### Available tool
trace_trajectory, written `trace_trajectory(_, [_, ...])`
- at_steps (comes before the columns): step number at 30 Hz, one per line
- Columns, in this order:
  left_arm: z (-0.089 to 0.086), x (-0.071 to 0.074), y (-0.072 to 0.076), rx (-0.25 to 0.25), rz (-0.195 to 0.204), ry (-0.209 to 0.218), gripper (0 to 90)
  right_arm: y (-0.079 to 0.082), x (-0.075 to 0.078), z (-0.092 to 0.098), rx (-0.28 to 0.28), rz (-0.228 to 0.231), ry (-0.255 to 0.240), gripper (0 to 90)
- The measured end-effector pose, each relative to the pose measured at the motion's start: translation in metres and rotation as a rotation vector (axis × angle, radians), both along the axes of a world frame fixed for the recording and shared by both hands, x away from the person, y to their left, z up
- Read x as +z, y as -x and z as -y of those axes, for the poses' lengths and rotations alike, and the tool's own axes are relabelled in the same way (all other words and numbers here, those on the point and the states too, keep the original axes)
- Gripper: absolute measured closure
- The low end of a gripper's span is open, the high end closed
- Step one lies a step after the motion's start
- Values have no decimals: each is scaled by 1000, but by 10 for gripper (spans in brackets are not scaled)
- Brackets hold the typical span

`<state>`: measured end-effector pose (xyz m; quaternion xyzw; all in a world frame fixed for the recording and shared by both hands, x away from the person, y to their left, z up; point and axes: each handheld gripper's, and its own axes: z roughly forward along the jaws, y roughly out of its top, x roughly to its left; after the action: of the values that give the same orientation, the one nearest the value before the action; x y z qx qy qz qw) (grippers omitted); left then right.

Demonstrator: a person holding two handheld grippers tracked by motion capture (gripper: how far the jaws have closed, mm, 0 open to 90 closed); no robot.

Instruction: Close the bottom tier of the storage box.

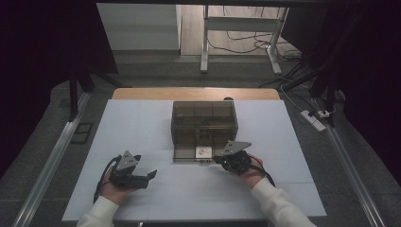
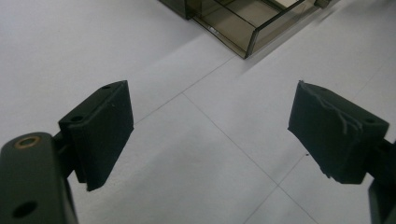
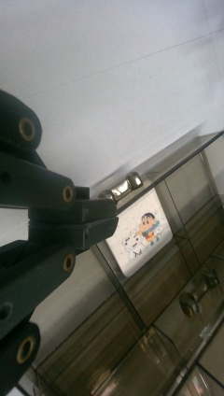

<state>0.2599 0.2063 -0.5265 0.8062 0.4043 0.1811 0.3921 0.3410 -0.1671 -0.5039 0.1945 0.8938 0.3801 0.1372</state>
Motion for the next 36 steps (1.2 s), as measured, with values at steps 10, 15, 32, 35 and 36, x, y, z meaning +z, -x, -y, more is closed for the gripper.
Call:
trace_trajectory(10, [0, -1, -1, -1, -3, -2, 139, -2, -11, -8, -7, -14, 42, 896])
trace_trajectory(15, [0, -1, -1, -1, -3, -2, 139, -3, -18, -14, -7, -12, 67, 896])
trace_trajectory(32, [-1, 0, 1, 5, -1, 0, 139, -26, -18, -20, -82, 57, 49, 896])
trace_trajectory(35, [-1, -1, 3, 3, -2, -5, 139, -30, -18, -23, -93, 68, 43, 896])
trace_trajectory(36, [-1, -1, 3, 5, -2, -3, 139, -31, -18, -23, -94, 77, 43, 896])
